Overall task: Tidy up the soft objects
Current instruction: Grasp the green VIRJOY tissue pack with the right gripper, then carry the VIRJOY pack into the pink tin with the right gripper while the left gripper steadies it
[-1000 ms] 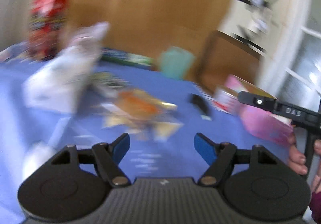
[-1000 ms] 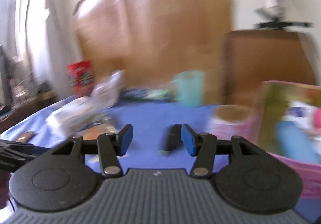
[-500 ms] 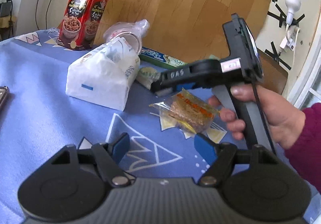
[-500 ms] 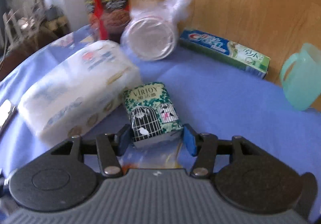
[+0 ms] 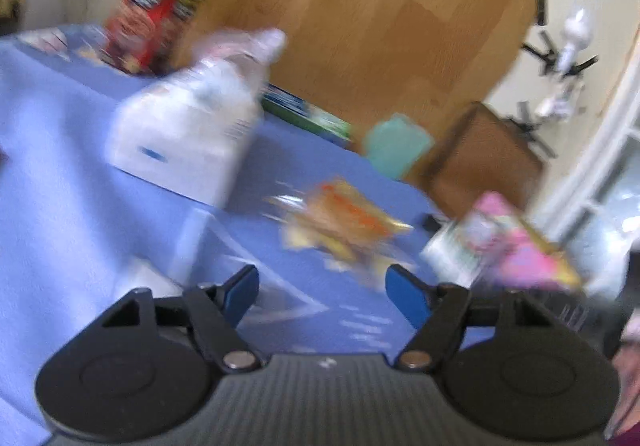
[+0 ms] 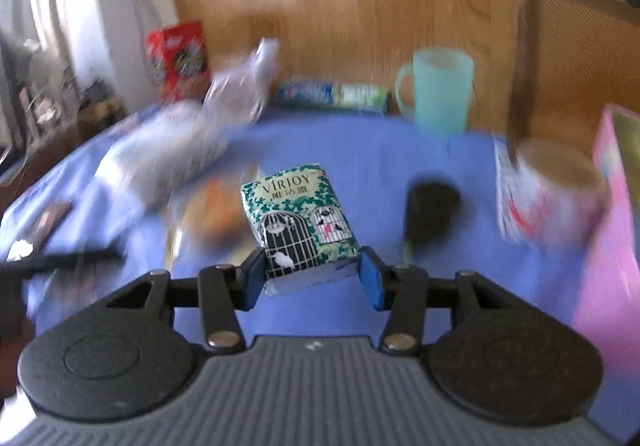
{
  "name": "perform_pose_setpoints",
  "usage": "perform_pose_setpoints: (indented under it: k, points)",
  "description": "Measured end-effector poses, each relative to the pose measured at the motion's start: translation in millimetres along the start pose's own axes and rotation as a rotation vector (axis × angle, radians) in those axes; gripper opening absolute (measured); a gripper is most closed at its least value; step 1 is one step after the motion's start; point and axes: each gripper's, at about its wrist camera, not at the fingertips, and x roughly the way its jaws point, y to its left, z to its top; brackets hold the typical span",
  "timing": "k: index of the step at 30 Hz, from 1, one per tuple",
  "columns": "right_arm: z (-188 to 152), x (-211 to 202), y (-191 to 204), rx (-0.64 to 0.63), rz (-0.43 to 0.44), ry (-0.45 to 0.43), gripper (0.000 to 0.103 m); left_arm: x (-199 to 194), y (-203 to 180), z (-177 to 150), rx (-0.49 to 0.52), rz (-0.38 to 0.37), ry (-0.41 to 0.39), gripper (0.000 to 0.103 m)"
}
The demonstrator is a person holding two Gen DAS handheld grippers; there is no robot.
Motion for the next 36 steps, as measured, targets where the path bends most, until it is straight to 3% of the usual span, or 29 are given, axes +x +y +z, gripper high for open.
perform_pose_setpoints:
  k: [5,7,9,11,12,13,15,18,22,28,31,33,36]
  points:
    - [-48.2,-20.1,2.8,0.041,0.023,0.016,0.06,19.5,-64.3,-7.1,0.112,-0.106,0.107,0.067]
    - [-51.0,-19.1,9.4,-0.006,0.017,-0.009,0.075,34.2,-81.5,-10.4,0.134,-0.102,0.171,0.066]
    - [-52.0,-18.6,12.2,-0.045,-0.001,-0.027,0.083,51.2,-93.3,-15.6,0.137,-0.061,0.241,0.066]
    - [-52.5,-18.8,11.1,-0.08,0.0,-0.035,0.082,62.4,-97.6,-20.4,0.116,-0.06,0.282,0.066]
    - [-52.6,-16.7,12.0,-0.099,0.014,-0.032,0.072,64.6,-99.5,-20.9,0.117,-0.057,0.274,0.065]
    - [-53.1,-14.9,12.2,-0.117,0.029,-0.028,0.055,68.4,-103.8,-20.7,0.124,-0.052,0.277,0.052]
    - [-53.7,-14.3,16.1,-0.163,0.016,-0.048,0.052,73.7,-110.5,-17.7,0.117,-0.055,0.299,0.05]
    - [-54.3,-26.2,13.9,-0.169,-0.03,-0.128,0.05,72.9,-140.9,-9.5,0.211,-0.071,0.262,0.05]
    - [-51.3,-56.9,-7.7,-0.107,-0.129,-0.272,0.05,83.6,-193.7,2.2,0.316,-0.148,0.231,0.05]
    - [-46.0,-98.6,-58.9,-0.013,-0.336,-0.417,0.051,123.9,-283.8,5.8,0.485,-0.276,0.217,0.054]
    - [-38.5,-106.1,-93.5,0.05,-0.448,-0.425,0.054,139.8,-309.3,0.1,0.52,-0.282,0.212,0.056]
    - [-29.8,-101.2,-127.2,0.104,-0.51,-0.428,0.071,137.9,-308.6,-2.8,0.507,-0.279,0.182,0.061]
    - [-18.3,-75.1,-173.9,0.13,-0.618,-0.33,0.074,129.4,-289.3,-2.4,0.479,-0.256,0.192,0.061]
